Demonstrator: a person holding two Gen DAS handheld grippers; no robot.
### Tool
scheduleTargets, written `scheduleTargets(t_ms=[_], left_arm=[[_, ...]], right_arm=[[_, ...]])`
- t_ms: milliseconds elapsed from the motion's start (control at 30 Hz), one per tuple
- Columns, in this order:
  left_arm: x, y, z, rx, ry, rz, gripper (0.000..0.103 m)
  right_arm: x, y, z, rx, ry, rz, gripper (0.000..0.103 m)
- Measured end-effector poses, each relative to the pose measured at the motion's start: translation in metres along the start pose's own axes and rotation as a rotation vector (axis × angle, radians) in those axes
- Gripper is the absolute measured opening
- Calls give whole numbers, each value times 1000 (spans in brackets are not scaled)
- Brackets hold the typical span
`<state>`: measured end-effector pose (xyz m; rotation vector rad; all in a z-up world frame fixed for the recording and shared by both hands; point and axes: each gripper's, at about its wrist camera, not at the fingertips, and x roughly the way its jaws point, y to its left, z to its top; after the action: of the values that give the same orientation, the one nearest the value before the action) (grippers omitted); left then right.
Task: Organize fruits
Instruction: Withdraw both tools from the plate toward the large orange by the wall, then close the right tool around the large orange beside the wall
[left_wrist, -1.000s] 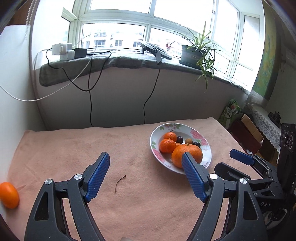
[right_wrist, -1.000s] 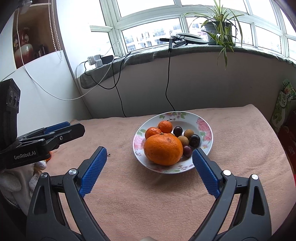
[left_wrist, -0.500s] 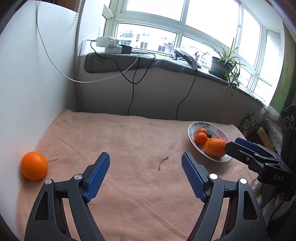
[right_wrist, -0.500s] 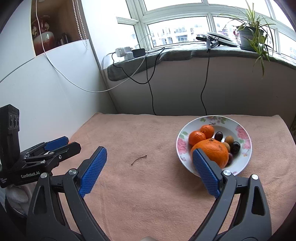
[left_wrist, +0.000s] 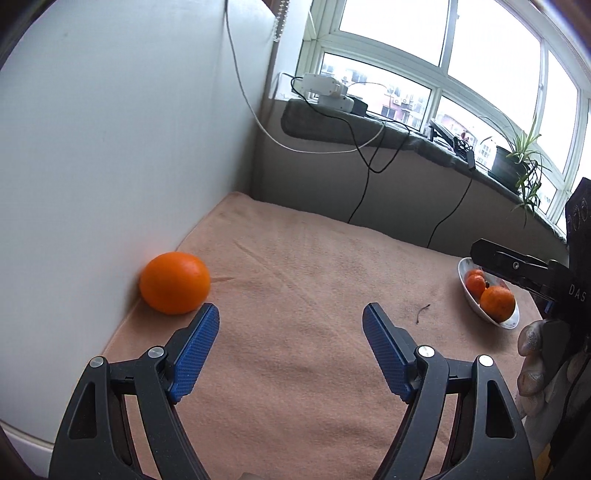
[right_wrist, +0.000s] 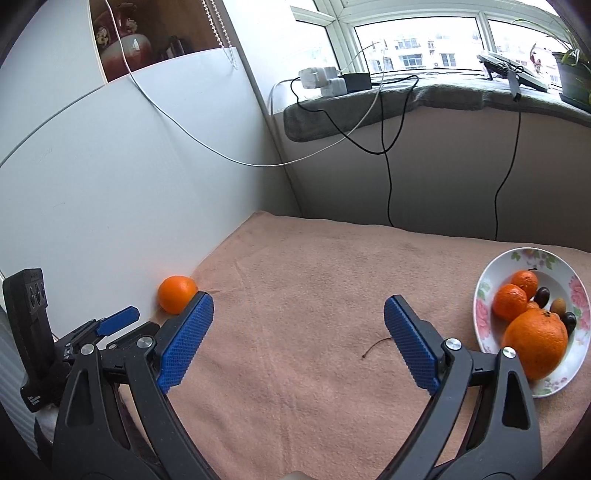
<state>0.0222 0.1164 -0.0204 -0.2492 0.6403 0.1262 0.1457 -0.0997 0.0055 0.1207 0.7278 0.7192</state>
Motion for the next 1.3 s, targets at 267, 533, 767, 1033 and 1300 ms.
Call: scheduleTargets(t_ms=[267, 533, 767, 1033, 1300], left_arm=[[5, 46, -16, -99, -5, 75, 80], [21, 63, -25, -122, 4, 128, 80], [33, 73, -22, -150, 16, 121, 80], [49, 79, -15, -189, 33, 113, 80], [63, 80, -10, -190, 48, 137, 80]], right_arm=[[60, 23, 16, -17, 76, 110, 96], [120, 51, 25, -74, 179, 205, 96], [173, 82, 27, -138, 293, 347, 96], [229, 104, 22, -157, 416, 524, 96], [273, 115, 9, -152, 488, 591, 96]])
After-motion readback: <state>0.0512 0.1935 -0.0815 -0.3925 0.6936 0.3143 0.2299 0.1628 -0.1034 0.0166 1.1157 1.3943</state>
